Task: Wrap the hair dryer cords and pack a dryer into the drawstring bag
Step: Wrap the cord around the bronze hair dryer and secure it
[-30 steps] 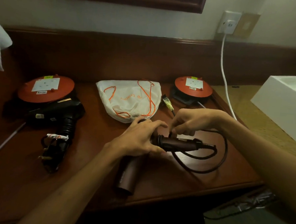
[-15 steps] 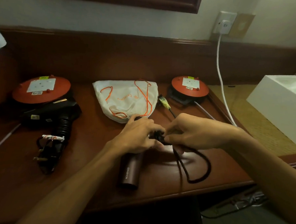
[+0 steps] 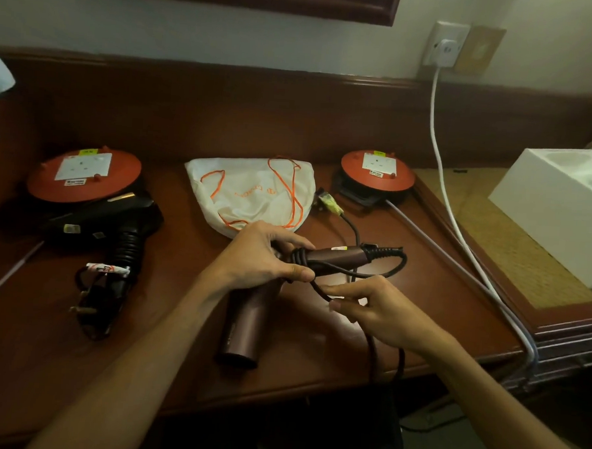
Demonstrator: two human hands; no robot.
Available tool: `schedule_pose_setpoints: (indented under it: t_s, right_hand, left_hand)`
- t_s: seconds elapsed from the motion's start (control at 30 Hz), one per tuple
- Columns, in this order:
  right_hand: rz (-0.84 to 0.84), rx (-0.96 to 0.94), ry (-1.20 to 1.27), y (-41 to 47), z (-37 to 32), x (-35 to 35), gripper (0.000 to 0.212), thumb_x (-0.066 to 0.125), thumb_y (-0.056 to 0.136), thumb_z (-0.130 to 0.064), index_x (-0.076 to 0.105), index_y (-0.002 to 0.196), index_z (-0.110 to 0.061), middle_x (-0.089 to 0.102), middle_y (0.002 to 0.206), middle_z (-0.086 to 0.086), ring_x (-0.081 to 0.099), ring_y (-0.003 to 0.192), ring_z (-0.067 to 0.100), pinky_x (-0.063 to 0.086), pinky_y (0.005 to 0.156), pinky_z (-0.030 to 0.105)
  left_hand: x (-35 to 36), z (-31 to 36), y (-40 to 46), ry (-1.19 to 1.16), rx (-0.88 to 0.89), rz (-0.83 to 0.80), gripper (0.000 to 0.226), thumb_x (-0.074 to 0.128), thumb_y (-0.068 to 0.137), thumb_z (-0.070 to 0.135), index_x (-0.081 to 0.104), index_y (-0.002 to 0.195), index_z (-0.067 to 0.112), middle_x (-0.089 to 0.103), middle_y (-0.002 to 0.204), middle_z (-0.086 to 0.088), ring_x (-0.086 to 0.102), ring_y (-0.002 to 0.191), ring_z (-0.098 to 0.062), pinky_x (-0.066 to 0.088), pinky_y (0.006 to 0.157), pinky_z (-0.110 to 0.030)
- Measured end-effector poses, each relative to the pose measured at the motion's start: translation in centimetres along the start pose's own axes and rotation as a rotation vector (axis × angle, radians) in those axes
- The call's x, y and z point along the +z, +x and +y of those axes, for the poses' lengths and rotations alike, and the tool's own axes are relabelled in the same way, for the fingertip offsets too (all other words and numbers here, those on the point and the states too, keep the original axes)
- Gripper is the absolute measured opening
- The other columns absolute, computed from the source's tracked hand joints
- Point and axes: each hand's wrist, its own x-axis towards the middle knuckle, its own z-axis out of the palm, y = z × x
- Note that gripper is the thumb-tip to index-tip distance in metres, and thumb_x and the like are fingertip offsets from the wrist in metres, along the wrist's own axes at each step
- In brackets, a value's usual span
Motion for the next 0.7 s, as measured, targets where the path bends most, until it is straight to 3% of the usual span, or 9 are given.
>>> schedule_pose_setpoints:
  t_s: [0.07, 0.17, 0.27, 0.37, 0.47, 0.53, 0.57, 0.63, 0.7]
  right_hand:
    - [0.055, 0.03, 0.021, 0.8, 1.0, 0.5, 0.013, 0.07, 0.095, -0.025, 0.081, 0.101, -0.022, 0.075, 0.081, -0.012, 0.063, 0.065, 0.008, 0.048, 0.064, 0.025]
    - [0.115, 0.096, -0.027, 2.3, 2.2, 0.6, 0.029, 0.068, 0.093, -0.042, 0.073, 0.081, -0.015, 0.067, 0.073, 0.001, 0.055, 0.057, 0.004, 0.047, 0.061, 0.035]
    - [-0.099, 0.06, 0.102, 4.0, 2.0, -0.3, 0.012, 0.063, 0.099, -0.031, 0.066, 0.094, -0.022, 0.062, 0.068, -0.003, 0.054, 0.05, 0.014, 0.047, 0.049, 0.03]
    - [-0.297, 0.181, 0.284, 5.7, 2.6, -1.9, 0.009, 0.065, 0.099, -0.024, 0.063, 0.1, -0.015, 0.057, 0.068, 0.008, 0.053, 0.047, 0.021, 0.049, 0.043, 0.028]
    - [-0.442, 0.31, 0.311, 7.5, 2.8, -3.5, 0.044, 0.073, 0.081, -0.029, 0.058, 0.11, 0.001, 0.061, 0.082, 0.017, 0.056, 0.061, 0.019, 0.054, 0.052, 0.026]
    - [-0.436, 0.36, 0.097, 9.0, 2.6, -3.8, 0.04, 0.066, 0.091, -0.021, 0.06, 0.112, 0.013, 0.064, 0.1, 0.033, 0.058, 0.078, 0.026, 0.05, 0.064, 0.03]
    - [-0.442, 0.404, 0.01, 9.7, 2.5, -3.6, 0.036, 0.061, 0.098, -0.02, 0.062, 0.11, 0.014, 0.064, 0.1, 0.032, 0.054, 0.079, 0.027, 0.046, 0.063, 0.032]
    - [-0.459, 0.467, -0.023, 10.4, 1.8, -3.0, 0.034, 0.061, 0.1, -0.03, 0.066, 0.096, 0.003, 0.056, 0.076, 0.015, 0.045, 0.061, 0.021, 0.036, 0.052, 0.03]
    - [-0.459, 0.503, 0.083, 10.6, 1.1, -3.3, 0.032, 0.065, 0.098, -0.031, 0.067, 0.075, -0.009, 0.047, 0.061, 0.002, 0.036, 0.047, 0.011, 0.027, 0.044, 0.023]
  left_hand:
    - [-0.1, 0.1, -0.3, -0.029, 0.007, 0.015, 0.044, 0.094, 0.066, 0.03, 0.08, 0.107, 0.026, 0.075, 0.09, -0.001, 0.071, 0.087, -0.015, 0.056, 0.077, -0.023]
    - [-0.5, 0.1, -0.9, -0.079, 0.012, 0.008, 0.039, 0.093, 0.069, 0.023, 0.079, 0.106, 0.024, 0.075, 0.084, 0.003, 0.071, 0.083, -0.01, 0.053, 0.073, -0.02]
    - [-0.7, -0.4, -1.2, -0.075, 0.035, 0.009, 0.04, 0.094, 0.068, 0.028, 0.079, 0.105, 0.029, 0.076, 0.085, 0.005, 0.071, 0.086, -0.015, 0.055, 0.081, -0.036]
    - [-0.7, -0.9, -1.3, -0.007, 0.067, 0.026, 0.043, 0.094, 0.065, 0.041, 0.078, 0.105, 0.036, 0.073, 0.086, 0.01, 0.065, 0.095, -0.016, 0.052, 0.088, -0.046]
    - [-0.8, -1.3, -1.5, 0.059, 0.066, 0.029, 0.047, 0.092, 0.063, 0.051, 0.077, 0.106, 0.04, 0.07, 0.088, 0.016, 0.058, 0.103, -0.009, 0.048, 0.095, -0.044]
    - [-0.4, -1.1, -1.6, 0.16, 0.092, -0.021, 0.051, 0.086, 0.063, 0.061, 0.075, 0.109, 0.042, 0.069, 0.092, 0.018, 0.059, 0.104, -0.004, 0.038, 0.11, -0.044]
    - [-0.1, -0.8, -1.6, 0.248, 0.113, -0.052, 0.052, 0.083, 0.064, 0.065, 0.073, 0.111, 0.043, 0.069, 0.094, 0.018, 0.059, 0.105, -0.002, 0.028, 0.117, -0.042]
    - [0.7, 0.0, -1.4, 0.434, 0.118, -0.086, 0.053, 0.08, 0.067, 0.066, 0.067, 0.113, 0.042, 0.066, 0.097, 0.019, 0.057, 0.106, 0.001, 0.012, 0.121, -0.033]
    - [1.1, 0.6, -1.2, 0.517, 0.062, -0.078, 0.057, 0.08, 0.067, 0.066, 0.057, 0.112, 0.04, 0.063, 0.102, 0.017, 0.056, 0.109, -0.004, 0.011, 0.118, -0.028]
